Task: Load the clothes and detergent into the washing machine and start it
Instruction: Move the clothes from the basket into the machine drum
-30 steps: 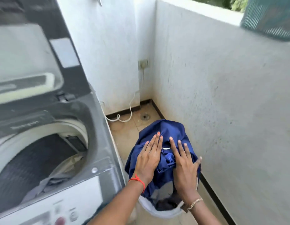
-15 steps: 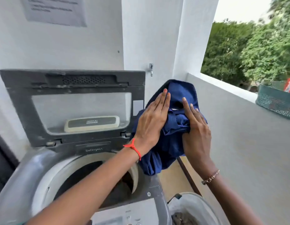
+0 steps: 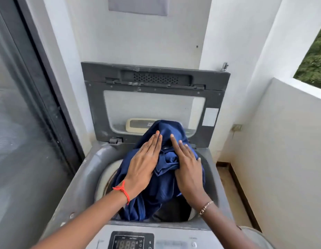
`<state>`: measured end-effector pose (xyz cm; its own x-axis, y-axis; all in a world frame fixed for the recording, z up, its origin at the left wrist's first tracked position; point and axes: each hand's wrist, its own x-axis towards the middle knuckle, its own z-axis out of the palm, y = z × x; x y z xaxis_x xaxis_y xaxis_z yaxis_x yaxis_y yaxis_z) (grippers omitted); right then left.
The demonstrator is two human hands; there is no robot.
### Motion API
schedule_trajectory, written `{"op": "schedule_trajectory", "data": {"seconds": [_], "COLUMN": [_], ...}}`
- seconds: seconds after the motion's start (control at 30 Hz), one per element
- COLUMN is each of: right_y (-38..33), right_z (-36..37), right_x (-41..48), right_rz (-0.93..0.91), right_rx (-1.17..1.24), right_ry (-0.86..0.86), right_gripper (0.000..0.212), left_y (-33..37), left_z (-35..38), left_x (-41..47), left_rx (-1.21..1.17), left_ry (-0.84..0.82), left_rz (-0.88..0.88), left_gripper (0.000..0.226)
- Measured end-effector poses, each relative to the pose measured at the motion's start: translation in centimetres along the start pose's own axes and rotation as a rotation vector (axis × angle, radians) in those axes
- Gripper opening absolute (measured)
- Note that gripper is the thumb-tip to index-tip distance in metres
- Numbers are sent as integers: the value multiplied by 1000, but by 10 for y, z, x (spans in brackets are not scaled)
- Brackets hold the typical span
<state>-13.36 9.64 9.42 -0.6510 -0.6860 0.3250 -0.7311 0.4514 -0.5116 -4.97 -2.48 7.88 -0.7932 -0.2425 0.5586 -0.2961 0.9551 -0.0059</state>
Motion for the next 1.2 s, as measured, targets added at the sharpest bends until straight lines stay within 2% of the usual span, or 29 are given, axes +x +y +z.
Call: {"op": "schedule_trajectory", "data": {"seconds": [0.13,0.27,0.37,0.47,0.57,0.73,0.87,0.97,1.1,1.2], "right_y": [16,32,47,61,74,92,110,136,203,259], "right_z": [72,125,152,166,168,146,94,38,-37,-74], "right_x": [-5,-1,2,4,6,10,9,-3,-41,-86], "right_rz": [61,108,131,137,124,139,144,136,333,495], "right_rx": [-93,-229,-324,-403,-407,-297,20,217,254,199], "right_ry": [-310,-506,-571,-664,-699,-607,-395,-139,198,294], "right_gripper": [75,81,90,113,123,116,102,92,91,91], "left_y": [-30,-52,-58,-58,-57,-40,1,43,114,180], "left_z": [55,107,129,131,134,134,133,126,119,125], "left_x": [-49,-74,-79,-77,-71,-54,-19,15,59,82], "left_rx": [17,32,83,180,185,99,-85,-208,-407,-502], "left_ry": [-260,-452,-619,-763,-811,-759,-597,-498,-408,-362], "left_rz": [-67,-80,-110,-104,-63,-42,18,106,206,297], "left_gripper": [111,140,135,123,131,142,121,104,97,97]}}
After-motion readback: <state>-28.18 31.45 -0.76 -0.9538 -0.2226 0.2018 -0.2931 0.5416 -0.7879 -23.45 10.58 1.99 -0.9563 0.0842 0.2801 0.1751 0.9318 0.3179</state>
